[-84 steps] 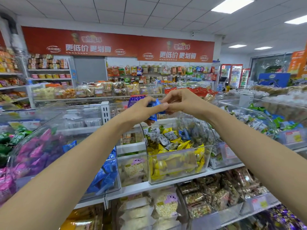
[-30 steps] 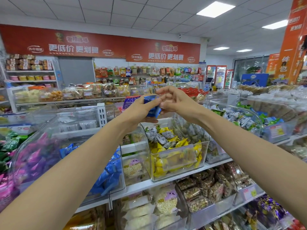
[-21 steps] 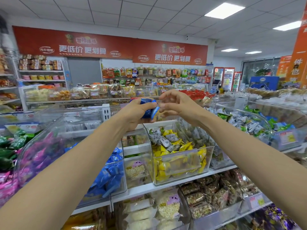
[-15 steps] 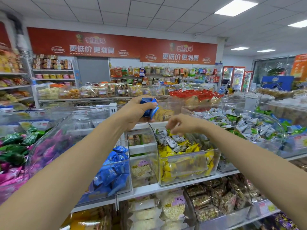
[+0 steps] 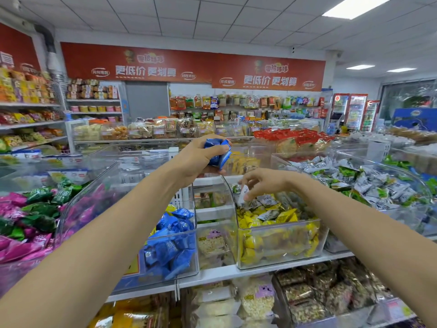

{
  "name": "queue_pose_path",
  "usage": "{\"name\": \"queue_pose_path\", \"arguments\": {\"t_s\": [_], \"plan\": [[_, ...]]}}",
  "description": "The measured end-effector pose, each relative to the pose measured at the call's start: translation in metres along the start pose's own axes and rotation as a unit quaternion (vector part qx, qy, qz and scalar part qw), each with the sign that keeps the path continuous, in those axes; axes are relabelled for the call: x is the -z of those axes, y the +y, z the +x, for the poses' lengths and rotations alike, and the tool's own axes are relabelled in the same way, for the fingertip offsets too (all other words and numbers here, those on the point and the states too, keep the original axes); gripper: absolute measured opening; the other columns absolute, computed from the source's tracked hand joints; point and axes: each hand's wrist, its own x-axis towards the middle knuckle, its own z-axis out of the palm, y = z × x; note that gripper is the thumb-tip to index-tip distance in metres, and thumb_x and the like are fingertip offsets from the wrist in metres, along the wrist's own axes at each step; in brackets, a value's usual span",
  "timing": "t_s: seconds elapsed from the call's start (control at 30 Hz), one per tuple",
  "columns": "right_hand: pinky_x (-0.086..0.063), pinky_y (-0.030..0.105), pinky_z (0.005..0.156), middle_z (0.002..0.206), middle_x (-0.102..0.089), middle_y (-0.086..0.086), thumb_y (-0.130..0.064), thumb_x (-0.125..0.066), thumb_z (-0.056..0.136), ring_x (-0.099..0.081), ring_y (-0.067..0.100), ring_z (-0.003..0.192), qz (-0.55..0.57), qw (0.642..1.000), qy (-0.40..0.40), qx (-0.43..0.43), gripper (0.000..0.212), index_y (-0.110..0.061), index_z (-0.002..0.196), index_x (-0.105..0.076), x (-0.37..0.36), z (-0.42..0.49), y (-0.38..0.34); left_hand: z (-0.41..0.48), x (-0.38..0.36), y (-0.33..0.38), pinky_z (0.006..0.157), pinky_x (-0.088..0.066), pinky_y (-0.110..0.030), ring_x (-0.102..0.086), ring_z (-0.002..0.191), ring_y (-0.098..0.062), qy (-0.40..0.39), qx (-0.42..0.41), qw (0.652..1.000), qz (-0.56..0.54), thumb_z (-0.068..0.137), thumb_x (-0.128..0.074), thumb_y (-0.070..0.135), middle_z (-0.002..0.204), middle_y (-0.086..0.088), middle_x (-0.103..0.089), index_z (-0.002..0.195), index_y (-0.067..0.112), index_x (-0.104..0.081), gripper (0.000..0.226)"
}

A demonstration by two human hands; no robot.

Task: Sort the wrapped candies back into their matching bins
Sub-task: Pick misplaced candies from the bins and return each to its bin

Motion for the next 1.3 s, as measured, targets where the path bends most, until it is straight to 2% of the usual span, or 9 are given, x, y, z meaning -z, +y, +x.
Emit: {"name": "queue_pose_path", "arguments": {"t_s": [0.17,0.3,0.6,0.73,0.87,0.97,1.13,1.2,1.3], "plan": [[-0.038,0.024,0.062,0.084,-0.05,-0.009,-0.03,-0.076,0.081,-0.049,0.012,0.074,-0.104,0.993,-0.051,0.001,0.028,-0.022,0.096,-0.055,-0.02,0.008,-0.004,-0.003,0.002,0.0,0.057,-0.057,-0.023,-0.059,0.076,-0.019,-0.003,-0.002,1.0,0.003,0.095,-0.058,0.014,0.096,-0.009,-0.059,0.1,0.017,-0.061,0.006],[-0.035,0.026,0.061,0.086,-0.047,-0.003,-0.031,-0.076,0.081,-0.044,0.011,0.071,-0.08,0.996,-0.05,-0.002,0.032,-0.016,0.102,-0.057,-0.017,-0.001,-0.004,-0.005,0.002,0.001,0.058,-0.057,-0.022,-0.059,0.074,-0.018,-0.004,-0.008,1.0,0.009,0.096,-0.058,0.014,0.093,-0.008,-0.06,0.097,0.018,-0.062,0.006],[-0.039,0.019,0.058,0.076,-0.061,-0.002,-0.031,-0.072,0.084,-0.049,0.004,0.058,0.076,0.977,0.189,0.066,0.032,-0.005,0.093,-0.055,0.015,-0.062,-0.006,-0.004,-0.015,0.004,0.056,-0.055,-0.021,-0.06,0.077,-0.022,-0.043,-0.014,0.999,0.017,0.096,-0.058,0.014,0.105,-0.012,-0.058,0.1,0.019,-0.062,0.008],[-0.052,0.036,0.072,0.094,-0.068,0.015,-0.032,-0.072,0.084,-0.067,0.026,0.082,0.099,0.951,0.288,0.053,0.032,-0.005,0.096,-0.06,0.041,-0.093,0.014,-0.004,-0.031,0.005,0.059,-0.057,-0.024,-0.059,0.073,-0.022,-0.066,-0.032,0.996,0.041,0.097,-0.057,0.014,0.1,-0.01,-0.059,0.102,0.015,-0.063,0.008],[-0.046,0.02,0.058,0.082,-0.06,0.004,-0.028,-0.069,0.088,-0.061,0.011,0.068,0.101,0.919,0.379,0.023,0.02,-0.015,0.098,-0.057,0.049,-0.102,0.034,-0.006,-0.048,0.005,0.067,-0.06,-0.03,-0.06,0.075,-0.022,-0.069,-0.037,0.995,0.057,0.096,-0.058,0.015,0.102,-0.01,-0.059,0.098,0.019,-0.064,0.007],[-0.039,0.027,0.06,0.074,-0.047,-0.002,-0.028,-0.065,0.09,-0.048,0.015,0.069,0.083,0.87,0.485,-0.039,0.029,-0.009,0.108,-0.053,0.061,-0.103,0.058,-0.006,-0.059,0.005,0.07,-0.059,-0.033,-0.061,0.074,-0.022,-0.067,-0.037,0.996,0.054,0.096,-0.058,0.017,0.102,-0.01,-0.06,0.1,0.02,-0.064,0.008],[-0.049,0.04,0.081,0.109,-0.063,0.015,-0.038,-0.065,0.089,-0.059,0.032,0.098,-0.043,0.903,0.384,-0.186,0.048,-0.006,0.122,-0.052,0.07,-0.106,0.096,-0.005,-0.075,0.004,0.07,-0.058,-0.032,-0.06,0.076,-0.023,-0.048,-0.041,0.996,0.068,0.096,-0.058,0.018,0.103,-0.011,-0.057,0.102,0.017,-0.064,0.008],[-0.051,0.043,0.088,0.12,-0.062,0.014,-0.041,-0.066,0.087,-0.059,0.031,0.106,-0.087,0.897,0.403,-0.157,0.05,-0.008,0.124,-0.055,0.07,-0.103,0.093,-0.006,-0.079,0.003,0.069,-0.059,-0.033,-0.059,0.077,-0.023,-0.03,-0.035,0.997,0.068,0.096,-0.058,0.017,0.103,-0.011,-0.057,0.1,0.018,-0.064,0.007],[-0.053,0.037,0.087,0.113,-0.065,0.005,-0.033,-0.065,0.089,-0.062,0.021,0.099,-0.062,0.903,0.425,0.017,0.037,-0.011,0.118,-0.061,0.066,-0.095,0.057,-0.01,-0.079,0.001,0.062,-0.059,-0.026,-0.06,0.08,-0.023,0.013,-0.028,0.997,0.072,0.096,-0.059,0.017,0.106,-0.012,-0.058,0.097,0.021,-0.064,0.007]]}}
